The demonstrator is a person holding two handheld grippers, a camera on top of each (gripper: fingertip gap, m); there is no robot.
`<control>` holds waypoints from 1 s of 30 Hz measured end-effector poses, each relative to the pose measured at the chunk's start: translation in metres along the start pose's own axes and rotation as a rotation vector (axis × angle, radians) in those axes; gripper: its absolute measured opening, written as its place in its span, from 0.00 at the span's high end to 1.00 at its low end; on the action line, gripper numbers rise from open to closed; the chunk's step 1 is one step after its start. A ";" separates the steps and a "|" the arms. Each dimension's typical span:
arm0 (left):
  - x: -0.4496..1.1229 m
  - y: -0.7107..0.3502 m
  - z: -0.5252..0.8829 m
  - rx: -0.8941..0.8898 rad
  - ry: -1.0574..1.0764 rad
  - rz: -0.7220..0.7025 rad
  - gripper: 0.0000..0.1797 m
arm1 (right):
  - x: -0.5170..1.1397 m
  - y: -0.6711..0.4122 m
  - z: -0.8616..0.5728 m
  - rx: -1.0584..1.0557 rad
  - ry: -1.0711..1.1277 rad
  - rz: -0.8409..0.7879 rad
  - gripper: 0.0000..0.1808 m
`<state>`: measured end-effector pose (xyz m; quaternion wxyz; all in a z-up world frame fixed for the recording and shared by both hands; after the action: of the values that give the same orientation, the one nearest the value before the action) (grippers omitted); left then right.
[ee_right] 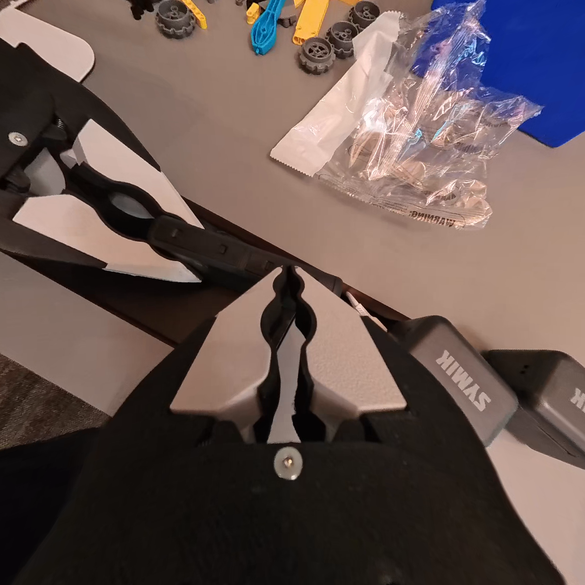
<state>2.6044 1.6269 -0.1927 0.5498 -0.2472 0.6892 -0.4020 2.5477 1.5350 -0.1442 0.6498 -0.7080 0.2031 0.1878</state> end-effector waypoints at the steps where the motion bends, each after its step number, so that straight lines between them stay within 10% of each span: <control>1: 0.000 0.000 0.000 0.000 -0.005 -0.001 0.87 | 0.000 0.000 0.000 0.002 0.007 -0.001 1.00; 19: 0.004 -0.001 -0.001 0.022 -0.077 0.125 0.87 | -0.012 -0.006 0.002 0.187 -0.035 -0.040 0.89; 30: 0.003 0.003 -0.003 0.086 -0.104 -0.035 0.87 | -0.005 -0.015 0.056 0.201 0.143 0.051 0.79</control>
<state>2.6012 1.6267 -0.1971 0.5877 -0.2558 0.6375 -0.4276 2.5519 1.5923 -0.1335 0.6962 -0.6455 0.2849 0.1320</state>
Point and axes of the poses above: each gripper's, where its closed fingertips meet, x out along the fingers, y out of its underside, z = x × y across the jaws, the point moved 5 cm from there along -x, back along the fingers, and after that the axes turned 12 degrees about -z, right-handed, at the moved point
